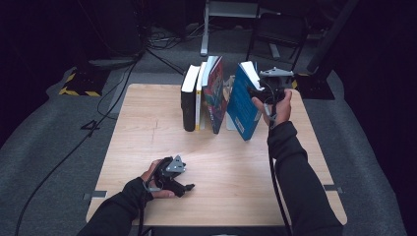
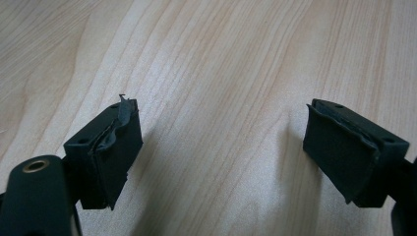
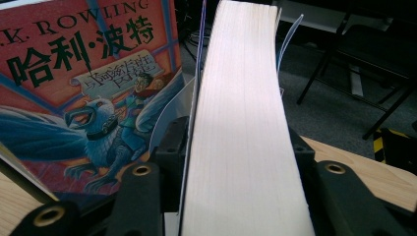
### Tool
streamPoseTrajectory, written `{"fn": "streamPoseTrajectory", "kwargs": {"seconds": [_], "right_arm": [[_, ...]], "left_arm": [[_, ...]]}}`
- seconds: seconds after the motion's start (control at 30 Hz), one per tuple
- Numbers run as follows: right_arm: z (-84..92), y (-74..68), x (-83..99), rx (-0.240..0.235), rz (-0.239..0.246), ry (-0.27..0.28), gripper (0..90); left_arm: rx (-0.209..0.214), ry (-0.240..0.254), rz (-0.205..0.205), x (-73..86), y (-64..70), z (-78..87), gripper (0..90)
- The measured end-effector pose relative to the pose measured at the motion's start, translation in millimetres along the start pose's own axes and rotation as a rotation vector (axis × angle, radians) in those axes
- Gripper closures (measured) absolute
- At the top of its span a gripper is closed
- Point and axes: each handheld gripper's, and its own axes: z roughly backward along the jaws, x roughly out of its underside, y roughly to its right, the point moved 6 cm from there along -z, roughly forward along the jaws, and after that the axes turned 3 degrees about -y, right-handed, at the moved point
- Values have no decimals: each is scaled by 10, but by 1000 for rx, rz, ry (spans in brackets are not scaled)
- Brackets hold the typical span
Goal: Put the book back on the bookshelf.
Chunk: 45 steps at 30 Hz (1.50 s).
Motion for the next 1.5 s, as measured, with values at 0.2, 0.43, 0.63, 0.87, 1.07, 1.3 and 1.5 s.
{"fn": "streamPoseTrajectory", "kwargs": {"seconds": [0.2,0.43,0.63,0.87,1.07,1.3,1.5], "right_arm": [[11,11,32,-15,-3,-8,491],[71,9,173,-57,-5,-10,403],[85,23,504,-119,4,-2,368],[14,-11,873,-156,11,-23,446],[-162,-82,1187,-152,3,-59,571],[-240,-111,1216,-124,-18,-12,600],[-327,-143,1168,-92,-45,6,604]], "left_arm": [[-1,0,0,0,-1,0,150],[-1,0,0,0,0,0,150],[-1,0,0,0,0,0,150],[0,0,0,-1,0,-1,150],[0,1,0,-1,0,-1,150],[1,3,-1,-5,0,-5,150],[1,1,-2,-6,-1,-6,150]]}}
